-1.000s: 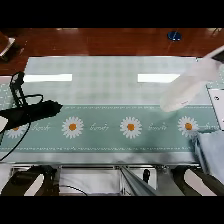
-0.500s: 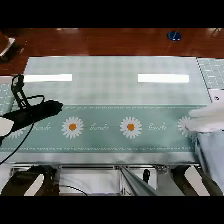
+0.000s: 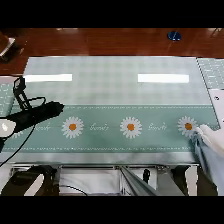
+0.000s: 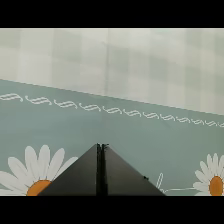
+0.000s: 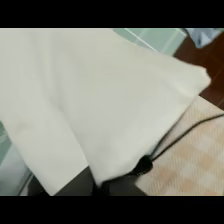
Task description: Fold the shirts.
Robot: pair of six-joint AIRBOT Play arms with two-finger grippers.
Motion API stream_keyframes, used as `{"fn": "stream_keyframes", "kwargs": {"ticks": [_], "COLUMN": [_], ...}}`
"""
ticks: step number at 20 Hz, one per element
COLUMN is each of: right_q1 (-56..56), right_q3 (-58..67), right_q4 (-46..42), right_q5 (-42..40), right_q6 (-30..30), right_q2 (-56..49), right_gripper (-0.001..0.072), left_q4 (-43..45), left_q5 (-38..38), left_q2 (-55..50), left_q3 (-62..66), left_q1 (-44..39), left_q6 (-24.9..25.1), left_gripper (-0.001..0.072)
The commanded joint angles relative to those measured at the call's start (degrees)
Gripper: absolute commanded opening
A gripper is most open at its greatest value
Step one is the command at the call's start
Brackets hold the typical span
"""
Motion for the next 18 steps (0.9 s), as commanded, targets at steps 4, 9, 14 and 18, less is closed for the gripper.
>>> {"fn": "stream_keyframes", "kwargs": {"ticks": [4, 9, 14, 18], "right_q1": [-0.74, -0.70, 2.86, 27.67], "right_q3": [-10.73, 3.45, 20.15, 21.00], "right_q4": [-9.40, 3.78, 63.10, 49.72], "right_q5": [0.02, -3.74, -21.94, -31.26], "right_q6": [2.86, 3.72, 2.29, -5.44], "right_q2": [0.81, -9.84, -22.36, -23.91], "right_gripper": [0.0417, 0.0390, 0.0018, 0.0018], "left_q4": [-0.20, -0.17, -0.17, -0.13], "left_q5": [0.09, 3.67, -8.20, -19.52], "left_q2": [-0.04, -2.91, -17.35, -26.95], "left_q3": [-0.02, 14.71, 46.03, 56.61], "left_q1": [-3.37, 0.83, -0.15, -6.49], "left_q6": [2.89, 4.52, 7.52, 7.48], "left_gripper": [0.0021, 0.0021, 0.0021, 0.0021]}}
